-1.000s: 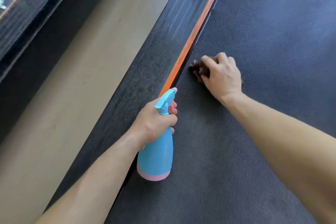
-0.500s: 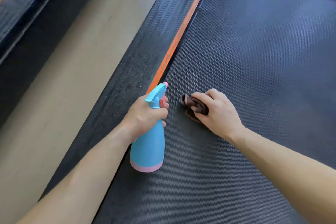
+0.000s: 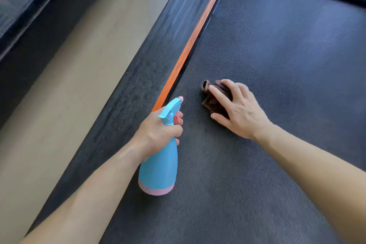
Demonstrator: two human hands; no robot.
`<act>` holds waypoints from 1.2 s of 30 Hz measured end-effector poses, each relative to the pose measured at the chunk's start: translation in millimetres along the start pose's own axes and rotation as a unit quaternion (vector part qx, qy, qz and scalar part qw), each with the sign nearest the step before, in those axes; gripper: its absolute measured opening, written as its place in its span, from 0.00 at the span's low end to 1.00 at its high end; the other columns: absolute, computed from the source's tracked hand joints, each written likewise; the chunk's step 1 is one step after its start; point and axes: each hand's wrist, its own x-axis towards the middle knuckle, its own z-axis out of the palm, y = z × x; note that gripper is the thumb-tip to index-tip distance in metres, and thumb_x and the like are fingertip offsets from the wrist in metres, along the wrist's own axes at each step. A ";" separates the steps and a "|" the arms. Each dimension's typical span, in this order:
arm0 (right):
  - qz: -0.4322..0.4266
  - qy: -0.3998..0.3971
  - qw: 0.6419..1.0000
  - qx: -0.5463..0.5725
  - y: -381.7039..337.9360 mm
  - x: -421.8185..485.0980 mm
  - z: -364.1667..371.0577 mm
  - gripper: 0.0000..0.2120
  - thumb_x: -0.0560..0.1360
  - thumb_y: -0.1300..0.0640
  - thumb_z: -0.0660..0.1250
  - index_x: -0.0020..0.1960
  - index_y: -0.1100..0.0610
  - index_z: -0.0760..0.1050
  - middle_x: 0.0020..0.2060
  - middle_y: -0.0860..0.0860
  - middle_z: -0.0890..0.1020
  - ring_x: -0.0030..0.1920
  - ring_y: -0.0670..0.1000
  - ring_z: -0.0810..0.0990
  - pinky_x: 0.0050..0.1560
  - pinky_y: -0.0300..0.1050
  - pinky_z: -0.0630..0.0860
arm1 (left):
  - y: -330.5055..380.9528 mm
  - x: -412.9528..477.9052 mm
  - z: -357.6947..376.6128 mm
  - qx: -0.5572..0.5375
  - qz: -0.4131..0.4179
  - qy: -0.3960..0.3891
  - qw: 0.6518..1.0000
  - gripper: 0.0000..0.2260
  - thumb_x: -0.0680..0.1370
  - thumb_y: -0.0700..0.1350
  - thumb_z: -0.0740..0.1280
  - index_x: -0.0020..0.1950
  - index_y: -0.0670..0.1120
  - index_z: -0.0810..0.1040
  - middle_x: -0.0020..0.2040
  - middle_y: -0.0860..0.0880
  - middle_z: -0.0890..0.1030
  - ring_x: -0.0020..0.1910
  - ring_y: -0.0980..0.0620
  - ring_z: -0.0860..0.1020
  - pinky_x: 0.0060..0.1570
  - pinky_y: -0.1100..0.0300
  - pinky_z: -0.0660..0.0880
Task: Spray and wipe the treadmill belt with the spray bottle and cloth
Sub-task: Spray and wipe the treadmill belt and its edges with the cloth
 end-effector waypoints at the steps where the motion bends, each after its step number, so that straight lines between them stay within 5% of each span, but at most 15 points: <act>1: -0.004 -0.006 1.000 -0.007 4.1 6.0 3.4 0.35 0.77 0.34 0.58 0.80 0.49 0.60 0.71 0.59 0.65 0.62 0.65 0.69 0.62 0.65 0.74 | 0.3 -1.2 0.6 0.001 -0.002 0.001 1.000 0.14 0.77 0.35 0.68 0.56 0.51 0.82 0.50 0.49 0.85 0.41 0.47 0.85 0.36 0.66 0.78; 3: -0.005 0.000 1.000 -0.014 10.6 21.6 6.6 0.34 0.77 0.34 0.59 0.78 0.49 0.62 0.66 0.62 0.69 0.57 0.65 0.71 0.58 0.65 0.75 | 1.1 -3.5 1.8 0.004 -0.003 -0.002 1.000 0.12 0.77 0.34 0.68 0.55 0.49 0.82 0.46 0.49 0.84 0.41 0.48 0.84 0.32 0.69 0.76; 10: 0.123 0.045 0.990 -0.049 -0.1 58.4 18.5 0.32 0.71 0.28 0.64 0.67 0.46 0.73 0.59 0.57 0.74 0.57 0.64 0.71 0.51 0.60 0.73 | -2.9 -1.9 1.6 0.019 -0.001 0.007 1.000 0.11 0.76 0.35 0.69 0.52 0.51 0.82 0.57 0.49 0.85 0.41 0.44 0.87 0.37 0.62 0.78; 15: 0.176 0.054 0.983 0.003 -18.7 49.8 14.9 0.25 0.74 0.35 0.65 0.62 0.52 0.76 0.52 0.59 0.75 0.50 0.63 0.74 0.47 0.59 0.79 | 1.7 -4.8 -3.7 0.021 0.006 0.009 1.000 0.19 0.70 0.41 0.70 0.59 0.53 0.82 0.55 0.50 0.85 0.38 0.48 0.87 0.42 0.58 0.81; 22: -0.009 0.088 0.995 0.050 -56.6 -30.2 33.8 0.20 0.74 0.41 0.69 0.60 0.52 0.79 0.50 0.57 0.76 0.46 0.60 0.73 0.45 0.58 0.76 | 7.4 -7.0 -6.4 -0.023 0.022 0.014 0.999 0.20 0.71 0.38 0.70 0.57 0.59 0.83 0.57 0.46 0.85 0.36 0.46 0.85 0.35 0.64 0.79; 30: 0.166 0.131 0.977 -0.011 -37.4 58.8 33.6 0.20 0.75 0.37 0.65 0.60 0.48 0.78 0.52 0.57 0.76 0.50 0.62 0.74 0.42 0.55 0.76 | -0.3 -4.0 -1.1 -0.006 0.027 0.018 0.999 0.20 0.76 0.33 0.68 0.56 0.59 0.82 0.58 0.46 0.85 0.39 0.47 0.84 0.33 0.68 0.77; 36: 0.030 0.081 0.995 0.056 -44.2 -46.1 30.8 0.21 0.76 0.39 0.67 0.61 0.51 0.78 0.51 0.57 0.76 0.46 0.60 0.72 0.44 0.58 0.76 | 8.2 -5.3 11.1 0.008 0.026 0.027 0.999 0.16 0.71 0.39 0.70 0.57 0.52 0.84 0.54 0.50 0.85 0.41 0.49 0.83 0.41 0.57 0.85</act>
